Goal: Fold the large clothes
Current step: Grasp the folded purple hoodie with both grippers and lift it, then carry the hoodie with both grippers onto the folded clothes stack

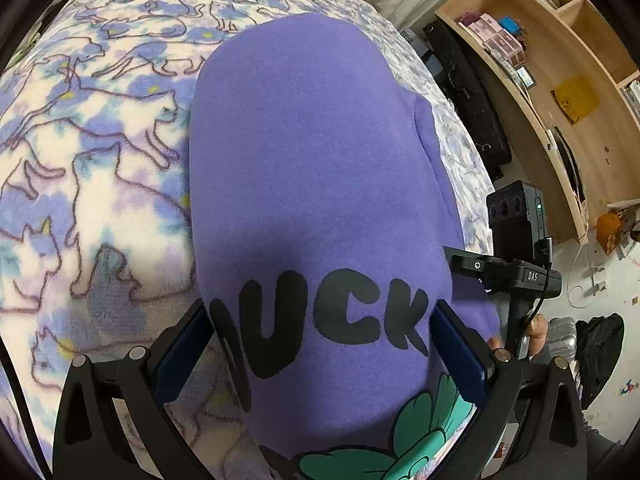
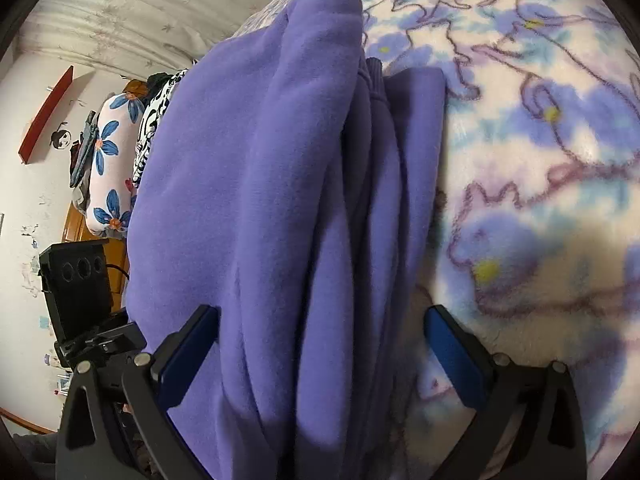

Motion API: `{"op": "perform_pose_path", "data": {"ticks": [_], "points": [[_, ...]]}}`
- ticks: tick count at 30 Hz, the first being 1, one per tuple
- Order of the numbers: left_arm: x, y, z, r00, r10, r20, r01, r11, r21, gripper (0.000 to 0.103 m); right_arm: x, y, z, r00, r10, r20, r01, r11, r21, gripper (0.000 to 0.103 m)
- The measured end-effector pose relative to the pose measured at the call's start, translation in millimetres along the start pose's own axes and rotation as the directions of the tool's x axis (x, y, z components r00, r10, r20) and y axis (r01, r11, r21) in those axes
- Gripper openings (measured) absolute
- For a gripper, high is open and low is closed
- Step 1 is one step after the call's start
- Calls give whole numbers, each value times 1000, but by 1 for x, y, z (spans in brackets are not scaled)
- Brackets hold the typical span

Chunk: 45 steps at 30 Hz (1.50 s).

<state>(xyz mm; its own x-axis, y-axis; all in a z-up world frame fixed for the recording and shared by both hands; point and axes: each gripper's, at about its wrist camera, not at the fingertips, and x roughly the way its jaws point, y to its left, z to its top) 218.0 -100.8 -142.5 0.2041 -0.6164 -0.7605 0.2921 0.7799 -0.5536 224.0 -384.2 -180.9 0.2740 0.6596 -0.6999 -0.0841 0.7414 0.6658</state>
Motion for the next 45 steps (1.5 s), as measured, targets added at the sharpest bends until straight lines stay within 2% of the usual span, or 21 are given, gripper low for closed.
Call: {"op": "perform_pose_path", "data": {"ticks": [8, 12, 16, 22, 25, 26, 28, 29, 30, 34, 36, 38, 45], "points": [[-1, 2, -2, 1000, -17, 1, 17, 1000, 2, 103, 1, 0, 0, 1000, 4, 7, -4, 1000, -14, 103], [3, 11, 0, 997, -66, -27, 66, 998, 0, 103, 0, -3, 1, 1000, 0, 2, 0, 1000, -14, 103], [14, 23, 6, 986, -152, -74, 150, 988, -22, 103, 0, -3, 0, 1000, -3, 0, 3, 1000, -14, 103], [33, 36, 9, 951, -284, -123, 274, 957, -90, 103, 2, 0, 0, 1000, -12, 1, 12, 1000, -14, 103], [34, 31, 9, 955, -273, -119, 262, 960, -94, 103, 2, 5, -2, 1000, -24, 14, 24, 1000, -18, 103], [34, 28, 9, 959, -259, -117, 248, 964, -97, 103, 2, 7, -3, 999, -29, 19, 30, 999, -22, 101], [33, 22, 9, 966, -230, -118, 219, 971, -100, 103, 1, 11, -5, 1000, 6, 21, -5, 1000, -26, 90], [33, 20, 10, 967, -223, -124, 212, 972, -102, 103, 0, 12, -5, 999, 42, 15, -42, 999, -19, 71], [33, 19, 11, 967, -223, -126, 211, 972, -105, 103, -1, 13, -6, 999, 43, 19, -42, 999, -16, 66], [30, 16, 10, 974, -204, -103, 192, 975, -114, 103, -3, 21, -7, 999, 26, 41, -25, 999, -25, 59], [25, 11, 10, 979, -181, -92, 171, 980, -101, 101, -6, 27, -9, 998, 16, 62, -14, 999, -32, 52], [18, 2, 12, 984, -160, -80, 154, 985, -74, 99, -8, 35, -11, 997, -5, 80, 8, 999, -41, 48], [-23, -12, 11, 989, -143, -45, 143, 990, -6, 95, -14, 73, -25, 991, -29, 132, 41, 995, -88, 43]]}}
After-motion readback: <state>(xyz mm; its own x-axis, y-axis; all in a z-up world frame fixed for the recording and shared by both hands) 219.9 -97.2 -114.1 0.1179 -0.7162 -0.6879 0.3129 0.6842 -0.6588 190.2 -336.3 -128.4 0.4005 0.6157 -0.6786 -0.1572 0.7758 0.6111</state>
